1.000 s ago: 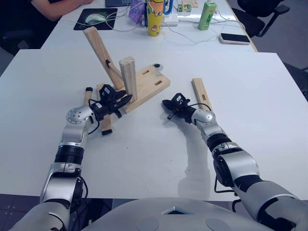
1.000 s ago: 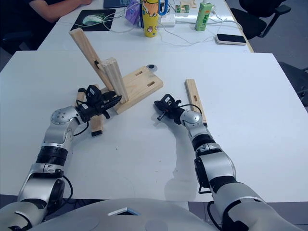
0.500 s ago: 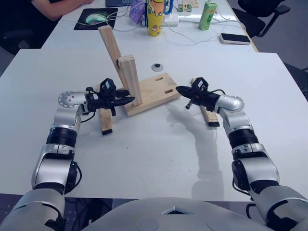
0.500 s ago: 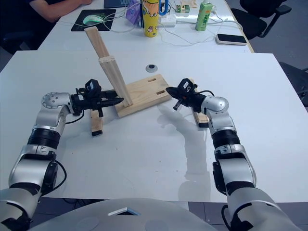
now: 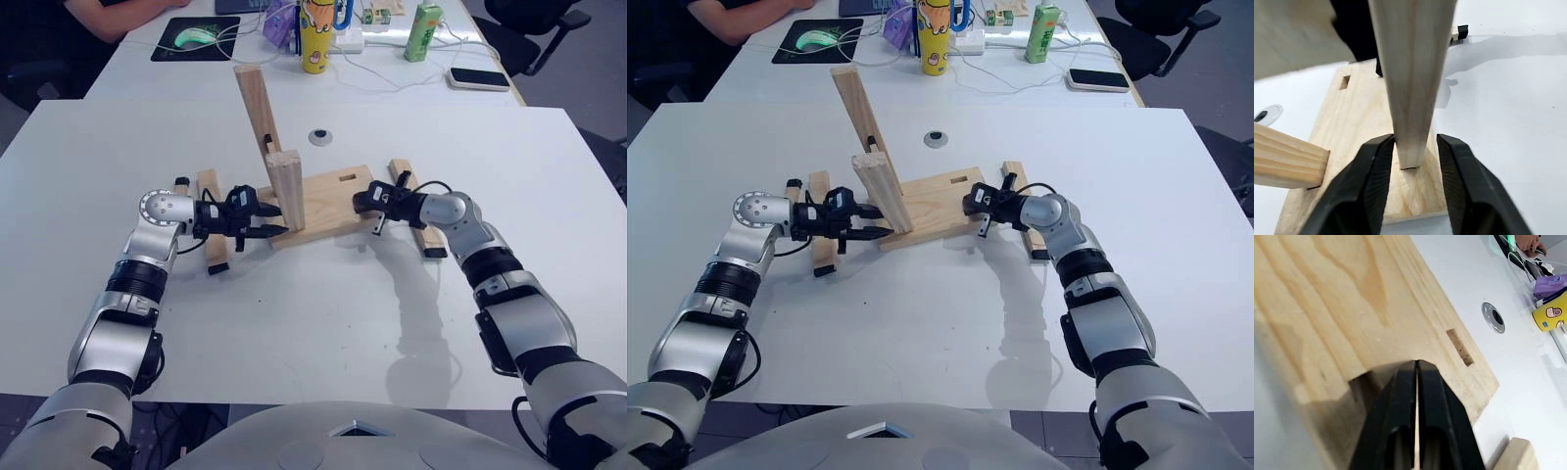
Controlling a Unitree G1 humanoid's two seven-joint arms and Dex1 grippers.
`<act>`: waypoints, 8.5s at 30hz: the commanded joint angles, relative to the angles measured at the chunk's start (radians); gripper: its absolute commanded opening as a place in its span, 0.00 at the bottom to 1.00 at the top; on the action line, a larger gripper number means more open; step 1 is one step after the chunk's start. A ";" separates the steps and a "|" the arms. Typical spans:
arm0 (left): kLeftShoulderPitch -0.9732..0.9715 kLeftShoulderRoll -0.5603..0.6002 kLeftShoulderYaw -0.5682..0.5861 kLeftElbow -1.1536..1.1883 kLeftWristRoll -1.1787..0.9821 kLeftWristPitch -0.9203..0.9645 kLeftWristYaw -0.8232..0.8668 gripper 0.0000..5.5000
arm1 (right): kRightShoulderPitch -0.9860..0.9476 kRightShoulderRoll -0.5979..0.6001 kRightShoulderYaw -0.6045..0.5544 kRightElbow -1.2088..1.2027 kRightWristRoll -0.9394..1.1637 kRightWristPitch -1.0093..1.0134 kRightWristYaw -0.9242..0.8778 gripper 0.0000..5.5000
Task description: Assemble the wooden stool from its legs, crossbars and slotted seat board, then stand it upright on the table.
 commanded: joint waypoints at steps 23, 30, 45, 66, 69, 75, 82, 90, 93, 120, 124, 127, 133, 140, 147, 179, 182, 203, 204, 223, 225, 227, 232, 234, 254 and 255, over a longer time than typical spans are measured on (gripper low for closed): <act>0.465 0.087 -0.124 -0.774 0.077 0.592 0.352 0.48 | 0.291 -0.219 0.120 -0.782 0.225 0.609 0.501 0.00; 0.442 0.085 -0.179 -0.637 0.188 0.571 0.457 0.48 | 0.184 -0.137 -0.097 -0.762 0.436 0.704 0.430 0.00; 0.274 0.059 -0.208 -0.393 0.214 0.461 0.473 0.48 | -0.070 -0.005 0.117 0.117 0.008 0.189 0.154 0.00; 0.003 -0.095 -0.162 0.100 0.257 0.227 0.566 0.48 | 0.277 -0.026 0.005 -0.407 0.200 0.423 0.249 0.00; 0.012 -0.095 -0.135 0.072 0.243 0.226 0.580 0.48 | 0.288 -0.015 0.007 -0.429 0.196 0.445 0.209 0.00; 0.130 -0.050 0.021 -0.146 0.174 0.243 0.685 0.48 | 0.308 -0.043 -0.021 -0.475 0.174 0.443 0.112 0.00; 0.419 -0.120 0.462 -0.541 -0.088 0.307 0.969 0.67 | 0.385 -0.030 -0.192 -0.695 0.344 0.523 0.050 0.00; 0.392 -0.137 0.542 -0.469 -0.195 0.392 1.006 0.88 | 0.412 0.144 -0.329 -0.872 0.480 0.785 -0.237 0.00; 0.385 -0.127 0.522 -0.434 -0.177 0.392 1.002 0.94 | 0.433 0.189 -0.335 -0.892 0.483 0.819 -0.309 0.04; 0.317 -0.065 0.400 -0.140 -0.043 0.573 0.972 0.64 | 0.475 0.261 -0.323 -0.937 0.618 0.792 -0.281 0.36; 0.319 -0.061 0.394 -0.170 -0.062 0.648 0.946 0.54 | 0.462 0.257 -0.318 -0.941 0.611 0.798 -0.297 0.36; 0.320 -0.048 0.399 -0.154 -0.057 0.656 0.949 0.46 | 0.462 0.256 -0.315 -0.944 0.614 0.802 -0.290 0.36; 0.316 -0.041 0.429 -0.125 -0.061 0.599 0.972 0.28 | 0.477 0.254 -0.312 -0.957 0.624 0.824 -0.276 0.36; 0.321 -0.091 0.507 -0.249 -0.134 0.388 0.964 0.24 | 0.513 0.244 -0.279 -0.984 0.641 0.859 -0.216 0.36; 0.534 -0.088 0.443 -0.617 -0.152 0.134 0.783 0.24 | 0.544 0.283 -0.346 -1.047 0.838 0.965 -0.151 0.52; 0.614 -0.224 0.031 -0.822 -0.027 0.111 0.743 0.24 | 0.451 0.439 -0.519 -1.060 1.363 1.247 -0.361 0.64; 0.619 -0.220 0.019 -0.829 -0.012 0.107 0.747 0.24 | 0.453 0.443 -0.514 -1.060 1.363 1.252 -0.368 0.56; 0.624 -0.228 0.012 -0.830 -0.025 0.120 0.763 0.32 | 0.477 0.453 -0.503 -1.068 1.340 1.237 -0.397 0.08; 0.623 -0.229 0.011 -0.831 -0.034 0.124 0.756 0.35 | 0.479 0.453 -0.503 -1.068 1.332 1.230 -0.400 0.08; 0.596 -0.308 0.185 -0.763 -0.166 0.117 0.868 0.66 | 0.435 0.090 -0.650 -1.016 0.955 0.855 -0.392 0.08; 0.579 -0.315 0.177 -0.750 -0.164 0.116 0.868 0.66 | 0.417 0.094 -0.638 -0.952 0.903 0.779 -0.377 0.08; 0.568 -0.317 0.177 -0.741 -0.162 0.115 0.868 0.66 | 0.401 0.102 -0.627 -0.887 0.869 0.719 -0.360 0.08; 0.554 -0.308 0.178 -0.727 -0.159 0.117 0.860 0.66 | 0.382 0.127 -0.631 -0.767 0.810 0.596 -0.361 0.08; 0.552 -0.304 0.179 -0.723 -0.158 0.118 0.855 0.66 | 0.383 0.142 -0.631 -0.749 0.809 0.579 -0.360 0.08; 0.543 -0.301 0.181 -0.721 -0.152 0.129 0.846 0.66 | 0.357 0.158 -0.604 -0.618 0.761 0.501 -0.330 0.08; 0.543 -0.301 0.180 -0.722 -0.152 0.130 0.846 0.66 | 0.353 0.158 -0.599 -0.611 0.754 0.497 -0.330 0.08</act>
